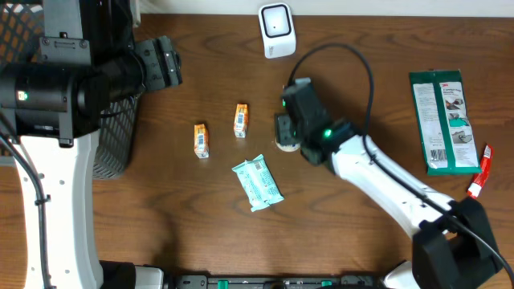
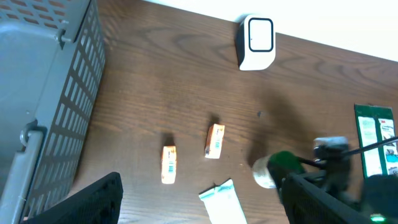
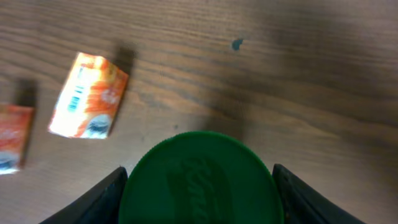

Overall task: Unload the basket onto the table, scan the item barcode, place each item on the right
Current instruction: 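Open the right gripper and withdraw it right from the jar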

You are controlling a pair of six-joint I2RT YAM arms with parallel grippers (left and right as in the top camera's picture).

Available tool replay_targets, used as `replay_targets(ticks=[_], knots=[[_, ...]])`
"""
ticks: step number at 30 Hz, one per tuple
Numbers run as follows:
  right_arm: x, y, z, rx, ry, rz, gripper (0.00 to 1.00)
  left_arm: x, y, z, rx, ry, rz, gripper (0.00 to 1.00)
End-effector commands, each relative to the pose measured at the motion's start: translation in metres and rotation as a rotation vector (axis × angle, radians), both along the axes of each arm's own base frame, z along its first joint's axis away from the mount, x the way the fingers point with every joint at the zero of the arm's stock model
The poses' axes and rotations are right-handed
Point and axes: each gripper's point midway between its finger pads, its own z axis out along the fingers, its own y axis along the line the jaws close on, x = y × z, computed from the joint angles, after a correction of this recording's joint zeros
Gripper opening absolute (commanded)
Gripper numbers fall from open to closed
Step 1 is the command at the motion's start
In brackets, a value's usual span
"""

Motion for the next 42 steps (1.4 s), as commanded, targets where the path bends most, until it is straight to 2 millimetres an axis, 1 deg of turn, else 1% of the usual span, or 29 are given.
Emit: replay_targets(ticks=[1, 4, 8, 9, 10, 13, 14, 15, 16, 18, 19, 20, 21, 24, 26, 30, 32, 34, 36, 39, 40, 42], knots=[[-0.005, -0.003, -0.008, -0.022, -0.057, -0.002, 0.23, 0.001, 0.003, 0.001, 0.005, -0.001, 0.013, 0.82], [-0.009, 0.001, -0.016, -0.034, -0.078, 0.04, 0.22, 0.001, 0.003, 0.001, 0.005, -0.001, 0.013, 0.82], [-0.015, 0.005, -0.02, -0.067, -0.075, 0.089, 0.23, 0.001, 0.003, 0.001, 0.005, -0.001, 0.013, 0.82], [-0.017, 0.005, -0.021, -0.071, -0.068, 0.091, 0.25, 0.001, 0.003, 0.001, 0.005, -0.001, 0.013, 0.82], [-0.018, 0.004, -0.022, -0.076, -0.061, 0.091, 0.31, 0.001, 0.003, 0.001, 0.005, -0.001, 0.013, 0.82], [-0.022, 0.0, -0.026, -0.089, -0.039, 0.092, 0.39, 0.001, 0.003, 0.001, 0.005, -0.001, 0.013, 0.82], [-0.024, 0.001, -0.027, -0.087, -0.031, 0.097, 0.46, 0.001, 0.003, 0.001, 0.005, -0.001, 0.013, 0.82], [-0.025, 0.002, -0.028, -0.081, -0.024, 0.104, 0.51, 0.001, 0.003, 0.001, 0.005, -0.001, 0.013, 0.82], [-0.027, 0.004, -0.028, -0.071, -0.017, 0.113, 0.54, 0.001, 0.003, 0.001, 0.005, -0.001, 0.013, 0.82], [-0.028, 0.007, -0.028, -0.057, -0.011, 0.123, 0.66, 0.001, 0.003, 0.001, 0.005, -0.001, 0.013, 0.82], [-0.028, 0.007, -0.026, -0.052, -0.015, 0.123, 0.7, 0.001, 0.003, 0.001, 0.005, -0.001, 0.013, 0.82], [-0.028, 0.007, -0.024, -0.049, -0.018, 0.122, 0.7, 0.001, 0.003, 0.001, 0.005, -0.001, 0.013, 0.82], [-0.027, 0.007, -0.021, -0.044, -0.024, 0.12, 0.7, 0.001, 0.003, 0.001, 0.005, -0.001, 0.013, 0.82], [-0.025, 0.006, -0.008, -0.022, -0.049, 0.112, 0.78, 0.001, 0.003, 0.001, 0.005, -0.001, 0.013, 0.82], [-0.025, 0.004, 0.007, -0.002, -0.075, 0.109, 0.79, 0.001, 0.003, 0.001, 0.005, -0.001, 0.013, 0.82], [-0.027, -0.004, 0.047, 0.07, -0.129, 0.059, 0.79, 0.001, 0.003, 0.001, 0.005, -0.001, 0.013, 0.82], [-0.027, -0.01, 0.068, 0.122, -0.153, 0.009, 0.8, 0.001, 0.003, 0.001, 0.005, -0.001, 0.013, 0.82], [-0.026, -0.02, 0.088, 0.178, -0.162, -0.054, 0.78, 0.001, 0.003, 0.001, 0.005, -0.001, 0.013, 0.82], [-0.027, -0.035, 0.098, 0.209, -0.132, -0.135, 0.75, 0.001, 0.003, 0.001, 0.005, -0.001, 0.013, 0.82], [-0.027, -0.059, 0.106, 0.214, -0.063, -0.213, 0.76, 0.001, 0.003, 0.001, 0.005, -0.001, 0.013, 0.82], [-0.026, -0.065, 0.107, 0.221, -0.039, -0.225, 0.79, 0.001, 0.003, 0.001, 0.005, -0.001, 0.013, 0.82], [-0.026, -0.074, 0.109, 0.252, 0.002, -0.238, 0.91, 0.001, 0.003, 0.001, 0.005, -0.001, 0.013, 0.82]])
